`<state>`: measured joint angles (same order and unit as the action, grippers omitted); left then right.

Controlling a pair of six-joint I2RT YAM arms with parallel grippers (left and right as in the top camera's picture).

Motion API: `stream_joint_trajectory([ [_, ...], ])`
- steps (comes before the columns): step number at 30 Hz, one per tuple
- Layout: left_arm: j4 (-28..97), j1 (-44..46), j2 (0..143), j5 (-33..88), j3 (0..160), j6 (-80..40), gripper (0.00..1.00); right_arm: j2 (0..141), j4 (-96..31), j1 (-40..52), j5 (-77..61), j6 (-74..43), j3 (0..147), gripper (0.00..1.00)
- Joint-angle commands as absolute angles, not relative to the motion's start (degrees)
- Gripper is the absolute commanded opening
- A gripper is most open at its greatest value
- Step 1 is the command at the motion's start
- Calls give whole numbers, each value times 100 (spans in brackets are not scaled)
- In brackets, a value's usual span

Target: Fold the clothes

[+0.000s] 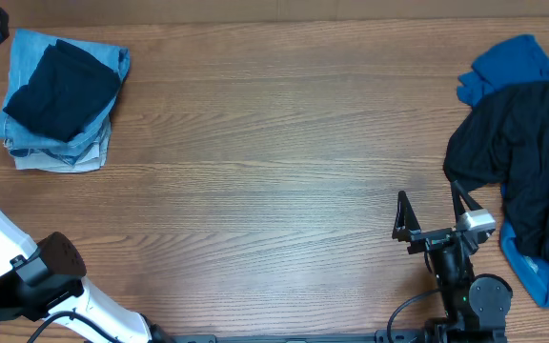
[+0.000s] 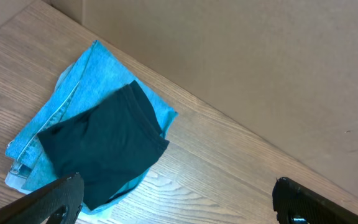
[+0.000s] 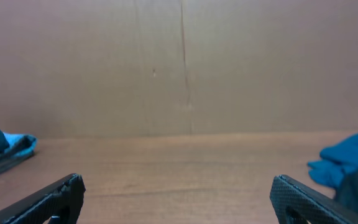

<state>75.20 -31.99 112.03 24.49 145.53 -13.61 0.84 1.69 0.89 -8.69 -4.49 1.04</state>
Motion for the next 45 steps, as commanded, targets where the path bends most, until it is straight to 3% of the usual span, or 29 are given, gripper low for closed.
stream_joint_trajectory([
  [1,7516,-3208,11249,2506,14553,-1437,100,16,-202,180,-755,-458,43,100],
  [41,7518,-3183,11181,2491,14551,-1437,100,16,-408,298,-755,-458,45,100],
  [45,7518,-2790,10685,2484,14551,-1437,100,16,-408,298,-755,-458,45,100],
])
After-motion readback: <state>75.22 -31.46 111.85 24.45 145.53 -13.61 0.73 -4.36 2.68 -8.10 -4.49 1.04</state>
